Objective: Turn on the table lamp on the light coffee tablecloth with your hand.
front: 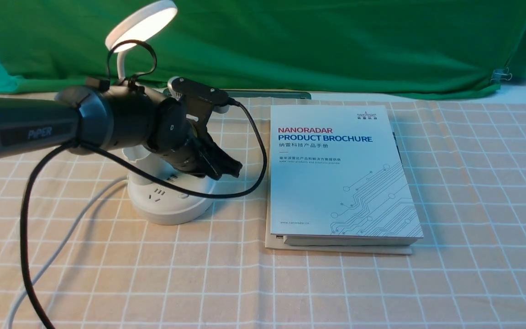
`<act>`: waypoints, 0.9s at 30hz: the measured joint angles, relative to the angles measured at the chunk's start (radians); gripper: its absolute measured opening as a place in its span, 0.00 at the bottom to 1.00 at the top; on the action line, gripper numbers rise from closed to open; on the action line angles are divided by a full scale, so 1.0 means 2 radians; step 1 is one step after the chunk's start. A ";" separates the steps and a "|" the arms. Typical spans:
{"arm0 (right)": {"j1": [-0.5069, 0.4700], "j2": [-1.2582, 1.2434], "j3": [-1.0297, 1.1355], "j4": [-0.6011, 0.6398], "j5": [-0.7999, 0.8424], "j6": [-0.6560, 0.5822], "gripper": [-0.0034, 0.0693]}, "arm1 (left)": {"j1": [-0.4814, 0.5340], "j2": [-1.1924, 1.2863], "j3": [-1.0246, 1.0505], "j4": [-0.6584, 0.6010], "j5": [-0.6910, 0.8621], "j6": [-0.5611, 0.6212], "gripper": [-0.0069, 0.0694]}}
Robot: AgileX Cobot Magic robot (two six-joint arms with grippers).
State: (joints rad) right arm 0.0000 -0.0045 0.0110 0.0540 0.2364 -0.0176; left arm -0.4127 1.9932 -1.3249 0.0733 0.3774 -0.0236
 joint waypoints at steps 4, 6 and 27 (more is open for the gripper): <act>0.000 0.000 0.000 0.000 0.000 0.000 0.37 | 0.000 -0.031 0.012 -0.003 0.033 0.000 0.12; 0.000 0.000 0.000 0.000 0.000 0.000 0.37 | 0.000 -0.051 0.013 -0.004 0.045 0.000 0.12; 0.000 0.000 0.000 0.000 0.000 0.000 0.37 | -0.115 -0.386 0.235 0.019 0.071 -0.119 0.12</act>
State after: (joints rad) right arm 0.0000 -0.0045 0.0110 0.0540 0.2364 -0.0176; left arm -0.6430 1.2210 -0.8549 0.1111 0.5202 -0.2615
